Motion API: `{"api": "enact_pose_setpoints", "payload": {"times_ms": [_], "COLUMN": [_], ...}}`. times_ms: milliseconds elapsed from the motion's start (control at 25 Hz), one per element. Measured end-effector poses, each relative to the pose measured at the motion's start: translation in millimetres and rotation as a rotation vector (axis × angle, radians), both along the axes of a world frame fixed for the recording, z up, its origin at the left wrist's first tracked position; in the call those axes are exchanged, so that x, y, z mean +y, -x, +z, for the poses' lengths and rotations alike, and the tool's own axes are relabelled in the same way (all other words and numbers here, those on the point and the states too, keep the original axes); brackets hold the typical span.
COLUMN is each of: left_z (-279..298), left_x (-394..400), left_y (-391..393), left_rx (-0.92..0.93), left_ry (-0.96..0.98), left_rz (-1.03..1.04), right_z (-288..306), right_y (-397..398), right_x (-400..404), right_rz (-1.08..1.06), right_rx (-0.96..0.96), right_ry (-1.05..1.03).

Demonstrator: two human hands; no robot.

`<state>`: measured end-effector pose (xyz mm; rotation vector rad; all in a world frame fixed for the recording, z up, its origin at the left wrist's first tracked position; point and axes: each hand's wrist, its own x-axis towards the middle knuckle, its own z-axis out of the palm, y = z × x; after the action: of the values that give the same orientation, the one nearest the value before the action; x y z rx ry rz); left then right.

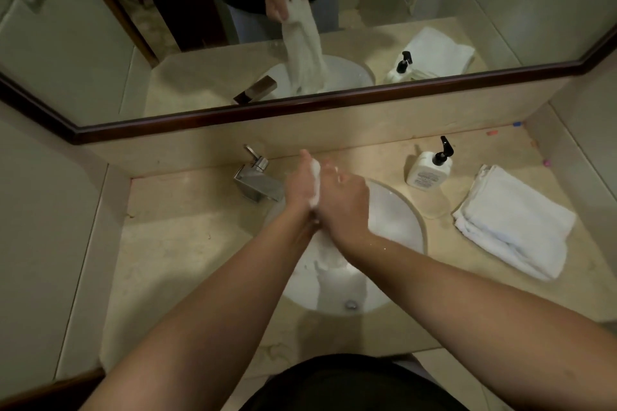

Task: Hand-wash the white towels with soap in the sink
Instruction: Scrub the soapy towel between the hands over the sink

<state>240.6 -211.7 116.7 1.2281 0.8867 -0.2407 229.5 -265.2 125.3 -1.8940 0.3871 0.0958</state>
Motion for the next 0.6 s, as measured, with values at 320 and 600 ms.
{"api": "enact_pose_setpoints", "payload": {"times_ms": [320, 600], "left_z": [-8.0, -25.7], "left_x": [10.7, 30.6], "left_y": [17.0, 17.4], "left_rx": [0.03, 0.063], "left_ry": [0.124, 0.099], "left_rz": [0.02, -0.132], "right_z": [-4.2, -14.8], "right_y": [12.5, 30.4], "right_x": [10.2, 25.1], "right_rz": [-0.067, -0.168], "right_rx": [-0.011, -0.003], "right_ry": [0.065, 0.055]}}
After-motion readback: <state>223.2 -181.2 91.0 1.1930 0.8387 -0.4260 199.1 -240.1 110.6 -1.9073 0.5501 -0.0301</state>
